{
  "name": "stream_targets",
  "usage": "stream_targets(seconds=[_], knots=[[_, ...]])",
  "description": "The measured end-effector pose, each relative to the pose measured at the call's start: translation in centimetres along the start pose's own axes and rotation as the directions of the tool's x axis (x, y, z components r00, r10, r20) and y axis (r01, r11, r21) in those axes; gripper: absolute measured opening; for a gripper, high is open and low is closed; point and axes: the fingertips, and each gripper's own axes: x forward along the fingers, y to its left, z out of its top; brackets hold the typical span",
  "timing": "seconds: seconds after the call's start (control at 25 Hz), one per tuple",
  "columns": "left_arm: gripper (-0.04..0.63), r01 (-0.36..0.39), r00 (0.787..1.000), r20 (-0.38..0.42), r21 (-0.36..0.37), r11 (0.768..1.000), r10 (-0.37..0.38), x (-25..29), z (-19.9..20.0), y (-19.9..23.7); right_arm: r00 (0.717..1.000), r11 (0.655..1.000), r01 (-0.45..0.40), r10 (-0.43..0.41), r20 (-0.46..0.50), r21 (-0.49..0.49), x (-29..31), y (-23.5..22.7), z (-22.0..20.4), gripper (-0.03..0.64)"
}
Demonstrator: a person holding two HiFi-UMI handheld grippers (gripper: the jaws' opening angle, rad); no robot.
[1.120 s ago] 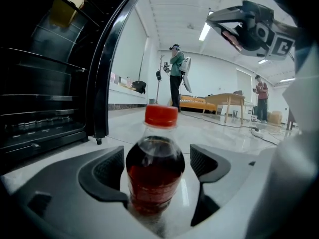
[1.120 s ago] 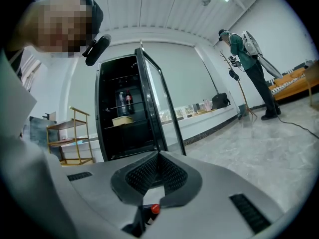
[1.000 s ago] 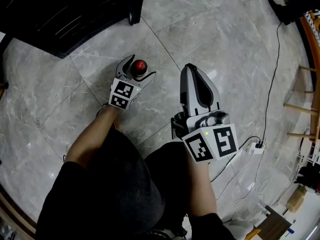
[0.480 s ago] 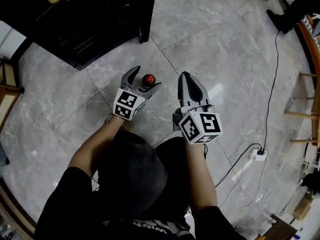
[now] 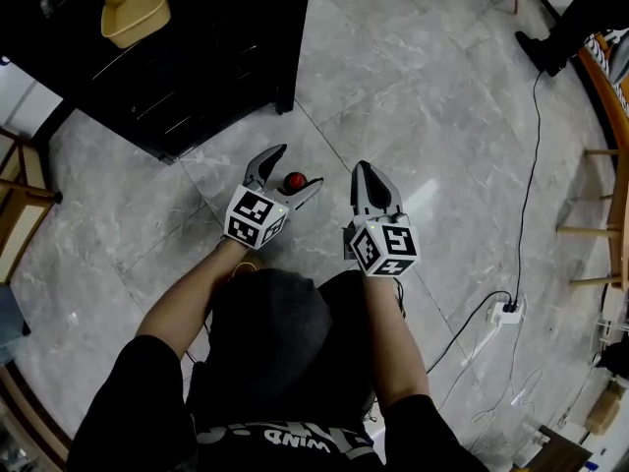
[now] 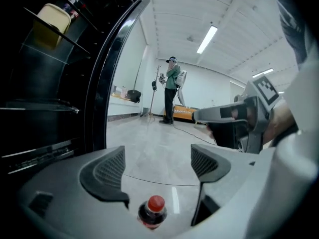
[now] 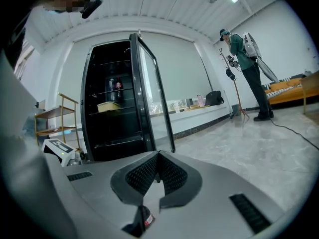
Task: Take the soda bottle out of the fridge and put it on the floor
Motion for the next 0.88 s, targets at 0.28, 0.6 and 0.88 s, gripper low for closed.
stream_targets(seconds=[0.28, 0.6, 0.88], knots=[[0.178, -0.016, 1.000, -0.003, 0.030, 0.999, 0.016, -2.8, 9.2, 1.8, 0.999, 0.994, 0.052, -0.053, 0.004, 0.094, -0.1, 0.1, 4.6, 0.021], [0.008, -0.056, 0.997, -0.051, -0.006, 0.998, 0.055, -8.1, 23.4, 1.0, 0.998, 0.986, 0.053, -0.049, -0.031, 0.160, -3.0, 4.5, 19.8, 0.023], [0.008, -0.033, 0.995, -0.097, -0.048, 0.998, 0.028, -13.5, 37.8, -3.3, 0.996, 0.985, 0.039, -0.024, -0.090, 0.170, -7.4, 10.7, 33.4, 0.021]])
